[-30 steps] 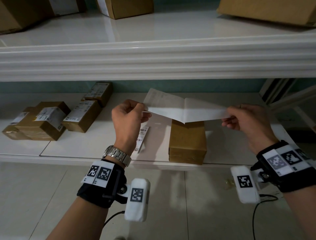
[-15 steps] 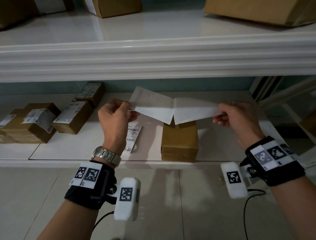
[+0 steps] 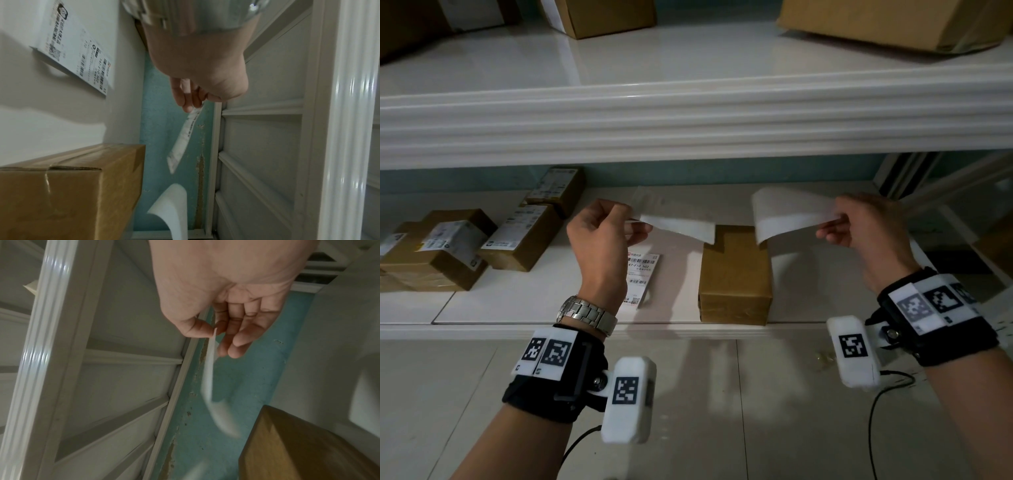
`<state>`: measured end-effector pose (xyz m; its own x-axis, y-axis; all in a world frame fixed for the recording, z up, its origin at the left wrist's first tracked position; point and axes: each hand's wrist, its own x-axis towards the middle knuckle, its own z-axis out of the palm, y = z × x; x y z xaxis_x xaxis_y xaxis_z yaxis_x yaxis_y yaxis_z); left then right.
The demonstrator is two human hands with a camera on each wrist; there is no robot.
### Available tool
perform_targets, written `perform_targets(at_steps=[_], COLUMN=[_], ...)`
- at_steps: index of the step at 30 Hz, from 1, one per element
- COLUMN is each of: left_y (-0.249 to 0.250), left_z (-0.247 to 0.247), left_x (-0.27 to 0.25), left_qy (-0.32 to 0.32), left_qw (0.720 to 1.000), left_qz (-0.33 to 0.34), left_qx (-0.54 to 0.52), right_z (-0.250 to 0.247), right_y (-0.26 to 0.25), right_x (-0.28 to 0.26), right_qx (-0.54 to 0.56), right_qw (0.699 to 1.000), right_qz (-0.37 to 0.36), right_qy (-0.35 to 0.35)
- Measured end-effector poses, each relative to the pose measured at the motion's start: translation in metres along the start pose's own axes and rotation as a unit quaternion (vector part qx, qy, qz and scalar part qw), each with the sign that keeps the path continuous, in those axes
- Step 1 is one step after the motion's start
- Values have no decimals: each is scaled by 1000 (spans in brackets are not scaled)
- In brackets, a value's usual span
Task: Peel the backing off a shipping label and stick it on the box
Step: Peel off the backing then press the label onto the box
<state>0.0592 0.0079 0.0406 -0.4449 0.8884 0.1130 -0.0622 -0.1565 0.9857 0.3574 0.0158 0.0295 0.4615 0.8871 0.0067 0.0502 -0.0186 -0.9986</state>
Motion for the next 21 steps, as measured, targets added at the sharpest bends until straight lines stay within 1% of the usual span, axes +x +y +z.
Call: perform_targets(at_steps=[3,4,5,6,7,8,9,10,11,13,15,17,21], left_y=[0,0,0,-1,-1,-2,-2,-2,-2,0,1,2,5], left_z=[0,1,1,2,2,2,3,3,4,5,5,3,0], left_x=[0,0,0,0,-1,-1,-1,-1,-2,-3,-4,-5,-8], left_qy=[-1,-2,-3,-5,-8,-11,-14,-15,-14,-8,-2,8,27], left_qw=[1000,1000,1000,1000,1000,1000,1000,1000,1000,1000,1000,1000,1000], left_qz=[0,0,0,-2,-4,-7,-9,-11,-12,-9,-6,-2,-2], left_qx=[1,1,0,1,3,7,10,12,12,9,11,9,1], right_z=[-4,-7,-10,-14,-18,-22,-24,-25,-24,-19,-12,-6,7], right_y=[-1,-2,-4,-5,-5,-3,-1,4,8,20,30,37,44], right_x=[5,6,5,4,4,4,4,4,4,6,6,4,-1], right_qx=[-12,-33,-71,-134,-217,-301,-374,-429,-467,-527,-566,-583,-590], right_qw=[1000,999,995,984,960,926,890,863,848,825,806,799,795], right_qz=[-3,-21,-54,-101,-155,-205,-241,-252,-243,-202,-169,-142,-109], right_qy=[18,27,42,61,83,97,101,84,55,3,-28,-50,-92])
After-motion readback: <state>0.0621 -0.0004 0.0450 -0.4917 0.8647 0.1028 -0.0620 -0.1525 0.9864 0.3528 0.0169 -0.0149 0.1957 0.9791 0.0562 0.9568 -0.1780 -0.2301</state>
